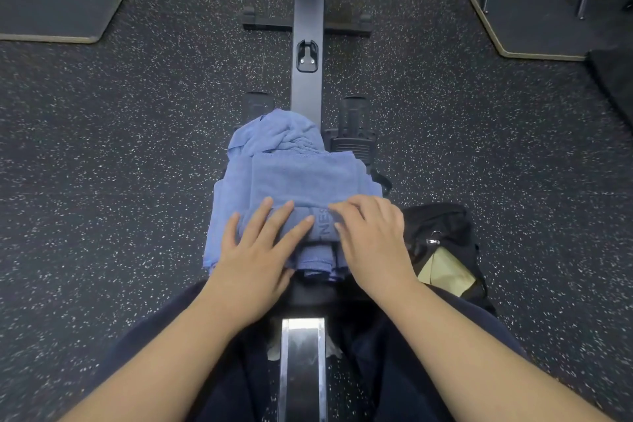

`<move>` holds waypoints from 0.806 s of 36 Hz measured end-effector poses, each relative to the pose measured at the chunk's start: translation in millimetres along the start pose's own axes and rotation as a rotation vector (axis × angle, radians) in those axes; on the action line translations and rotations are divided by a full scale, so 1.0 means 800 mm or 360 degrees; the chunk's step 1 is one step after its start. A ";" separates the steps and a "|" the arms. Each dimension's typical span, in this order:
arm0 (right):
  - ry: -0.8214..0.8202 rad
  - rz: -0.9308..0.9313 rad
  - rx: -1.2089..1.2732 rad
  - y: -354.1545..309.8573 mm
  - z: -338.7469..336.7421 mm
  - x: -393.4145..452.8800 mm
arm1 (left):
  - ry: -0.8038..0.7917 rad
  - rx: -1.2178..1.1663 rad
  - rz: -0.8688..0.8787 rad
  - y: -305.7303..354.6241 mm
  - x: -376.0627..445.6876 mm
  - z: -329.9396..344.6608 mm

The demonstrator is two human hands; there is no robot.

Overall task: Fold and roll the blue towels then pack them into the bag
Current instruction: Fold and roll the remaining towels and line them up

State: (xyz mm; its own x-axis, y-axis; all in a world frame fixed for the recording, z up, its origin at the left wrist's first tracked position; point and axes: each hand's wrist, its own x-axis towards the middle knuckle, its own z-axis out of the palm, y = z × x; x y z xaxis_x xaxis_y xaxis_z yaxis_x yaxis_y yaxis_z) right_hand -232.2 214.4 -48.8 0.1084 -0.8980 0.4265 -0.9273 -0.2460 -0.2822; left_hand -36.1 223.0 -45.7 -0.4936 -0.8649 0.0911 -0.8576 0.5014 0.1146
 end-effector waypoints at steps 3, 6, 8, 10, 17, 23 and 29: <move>0.0075 -0.0096 0.0082 -0.006 -0.006 0.000 | -0.0026 0.0016 -0.0036 -0.001 0.002 0.000; 0.0052 -0.0174 0.0100 -0.009 -0.009 -0.001 | -0.0030 0.0007 -0.0064 -0.002 0.004 0.001; 0.0026 -0.0193 0.0122 -0.010 -0.007 -0.001 | -0.0024 0.0009 -0.0075 -0.003 0.007 0.002; 0.0011 -0.0196 0.0137 -0.010 -0.006 -0.001 | -0.0019 0.0007 -0.0089 -0.003 0.010 0.003; -0.0021 -0.0153 0.0082 -0.010 -0.004 0.000 | 0.0021 -0.0007 -0.0155 -0.006 0.021 0.005; -0.0066 -0.0090 0.0113 -0.011 0.000 0.003 | 0.0062 -0.0044 -0.0174 -0.006 0.026 0.006; -0.0123 -0.0020 0.0125 -0.004 0.008 0.008 | 0.0075 -0.0135 -0.0111 0.000 0.021 0.002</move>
State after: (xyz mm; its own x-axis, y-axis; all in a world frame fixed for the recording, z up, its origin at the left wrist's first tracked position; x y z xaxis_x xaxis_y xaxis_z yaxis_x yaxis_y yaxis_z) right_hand -226.3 207.4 -50.4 0.1502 -0.9194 0.3635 -0.8951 -0.2826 -0.3449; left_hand -45.0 208.3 -45.8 -0.4242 -0.8967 0.1260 -0.8732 0.4420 0.2054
